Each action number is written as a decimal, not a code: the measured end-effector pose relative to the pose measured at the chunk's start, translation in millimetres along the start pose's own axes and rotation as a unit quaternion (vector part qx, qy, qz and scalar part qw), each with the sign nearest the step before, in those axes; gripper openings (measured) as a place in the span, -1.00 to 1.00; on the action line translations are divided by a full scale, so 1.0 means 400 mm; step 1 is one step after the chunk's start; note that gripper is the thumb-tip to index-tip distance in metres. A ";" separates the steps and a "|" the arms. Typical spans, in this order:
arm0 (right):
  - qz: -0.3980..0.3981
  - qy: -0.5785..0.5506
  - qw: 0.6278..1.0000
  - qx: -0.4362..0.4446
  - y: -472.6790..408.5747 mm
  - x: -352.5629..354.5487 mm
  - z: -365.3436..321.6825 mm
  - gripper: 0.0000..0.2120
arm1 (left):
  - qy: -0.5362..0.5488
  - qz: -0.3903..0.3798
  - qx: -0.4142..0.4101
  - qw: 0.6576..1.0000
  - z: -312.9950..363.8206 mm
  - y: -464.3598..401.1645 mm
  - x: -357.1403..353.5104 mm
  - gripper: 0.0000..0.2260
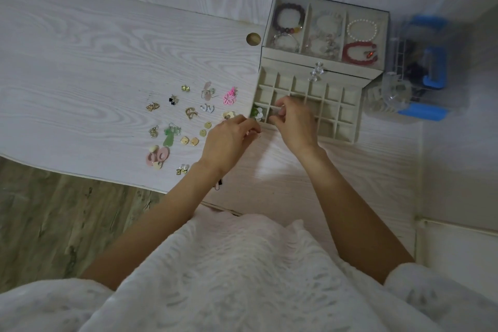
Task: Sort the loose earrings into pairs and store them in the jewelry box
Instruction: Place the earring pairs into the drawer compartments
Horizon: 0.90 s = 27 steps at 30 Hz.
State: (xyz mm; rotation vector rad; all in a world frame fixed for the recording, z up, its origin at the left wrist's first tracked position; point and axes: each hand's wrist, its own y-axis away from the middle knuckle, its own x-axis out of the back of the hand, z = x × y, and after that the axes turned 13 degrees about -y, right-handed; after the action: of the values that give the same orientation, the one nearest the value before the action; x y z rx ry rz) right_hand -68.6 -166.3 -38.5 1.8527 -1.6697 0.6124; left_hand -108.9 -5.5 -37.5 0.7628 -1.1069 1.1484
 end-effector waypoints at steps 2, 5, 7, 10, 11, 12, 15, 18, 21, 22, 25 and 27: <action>0.006 -0.011 1.000 -0.001 0.006 0.005 0.004 -0.74 | 0.012 0.009 -0.012 1.000 0.004 -0.030 0.011 -0.93; 0.002 0.011 1.000 0.001 0.019 0.008 0.022 -0.81 | 0.022 0.010 -0.036 0.999 0.013 -0.086 0.015 -0.93; -0.001 0.044 0.999 0.011 0.029 0.008 0.037 -0.85 | 0.021 -0.003 -0.055 0.998 0.018 -0.124 0.008 -0.93; 0.000 0.057 0.998 0.014 0.040 0.010 0.050 -0.83 | 0.005 -0.039 -0.088 0.995 0.021 -0.165 -0.009 -0.90; 0.000 0.058 0.998 0.009 0.042 0.009 0.052 -0.82 | -0.003 -0.053 -0.105 0.993 0.020 -0.171 -0.016 -0.89; 0.003 0.061 0.998 0.004 0.044 0.009 0.053 -0.81 | -0.008 -0.066 -0.121 0.990 0.021 -0.174 -0.020 -0.88; 0.024 0.065 0.998 -0.002 0.050 0.007 0.046 -0.81 | -0.008 -0.069 -0.139 0.988 0.017 -0.166 -0.028 -0.82; 0.047 0.060 0.997 0.020 0.052 0.007 0.038 -0.83 | -0.015 -0.043 -0.125 0.991 0.009 -0.158 -0.027 -0.81; 0.027 0.095 0.994 0.051 0.050 0.004 0.042 -0.81 | -0.063 0.003 -0.125 0.990 0.002 -0.150 -0.032 -0.79; 0.015 0.112 0.992 0.048 0.048 0.003 0.042 -0.80 | -0.079 0.019 -0.137 0.987 0.001 -0.147 -0.032 -0.74; -0.002 0.126 0.991 0.039 0.049 0.003 0.040 -0.76 | -0.096 0.066 -0.157 0.981 0.000 -0.125 -0.013 -0.77; 0.009 0.115 0.992 0.057 0.059 0.008 0.034 -0.79 | -0.084 0.099 -0.144 0.981 -0.005 -0.099 0.015 -0.82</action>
State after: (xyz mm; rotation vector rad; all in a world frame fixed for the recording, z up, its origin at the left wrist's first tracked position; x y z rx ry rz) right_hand -92.0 -179.2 -43.9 1.7716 -1.5283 0.9098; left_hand -70.1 -12.8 -30.0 0.5381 -1.4820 1.0696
